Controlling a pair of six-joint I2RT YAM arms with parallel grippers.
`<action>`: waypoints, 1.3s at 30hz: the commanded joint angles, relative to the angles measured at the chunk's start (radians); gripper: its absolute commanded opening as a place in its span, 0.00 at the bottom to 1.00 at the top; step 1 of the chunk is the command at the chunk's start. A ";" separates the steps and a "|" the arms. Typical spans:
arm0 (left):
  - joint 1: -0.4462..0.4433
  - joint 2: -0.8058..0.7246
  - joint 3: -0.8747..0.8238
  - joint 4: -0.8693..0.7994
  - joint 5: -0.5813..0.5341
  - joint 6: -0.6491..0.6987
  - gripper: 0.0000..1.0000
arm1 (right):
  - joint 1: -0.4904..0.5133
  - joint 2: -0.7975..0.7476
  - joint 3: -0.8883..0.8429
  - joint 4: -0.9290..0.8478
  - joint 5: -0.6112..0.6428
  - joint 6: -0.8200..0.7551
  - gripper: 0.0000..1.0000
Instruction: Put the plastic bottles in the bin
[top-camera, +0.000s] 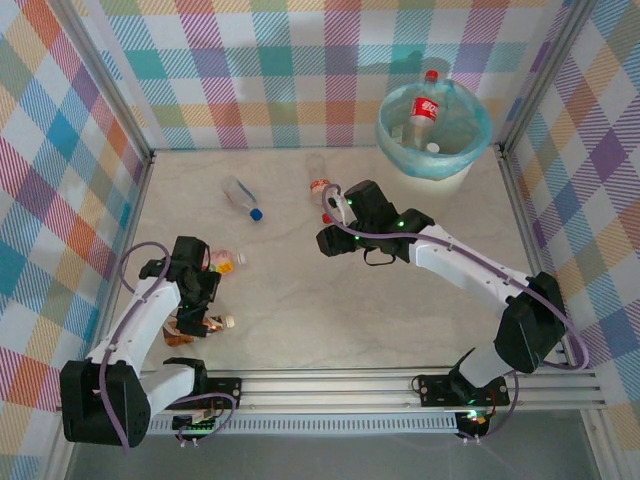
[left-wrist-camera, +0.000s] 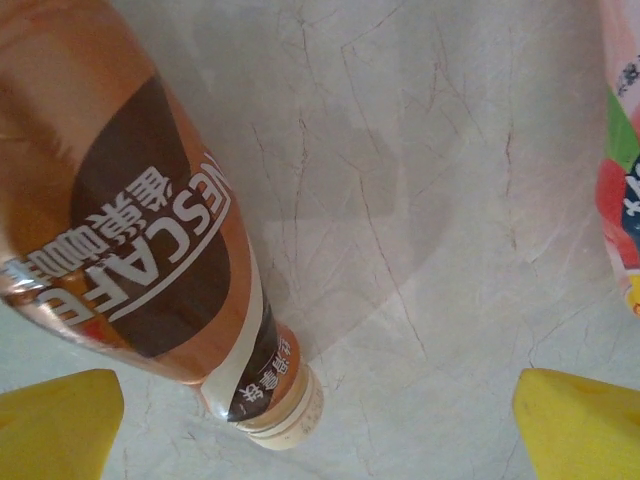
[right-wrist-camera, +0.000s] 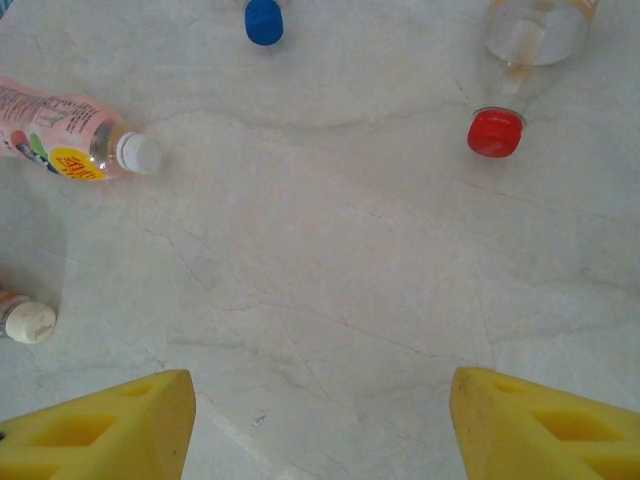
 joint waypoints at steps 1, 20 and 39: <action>0.016 0.033 -0.037 0.044 0.023 -0.003 0.99 | -0.014 -0.020 -0.013 0.028 -0.056 0.000 0.68; 0.015 0.290 -0.063 0.190 0.038 0.116 0.64 | -0.043 0.073 0.004 0.019 -0.102 0.002 0.67; 0.010 -0.420 0.086 -0.198 -0.240 0.035 0.17 | -0.044 -0.006 0.133 -0.050 -0.119 -0.021 0.66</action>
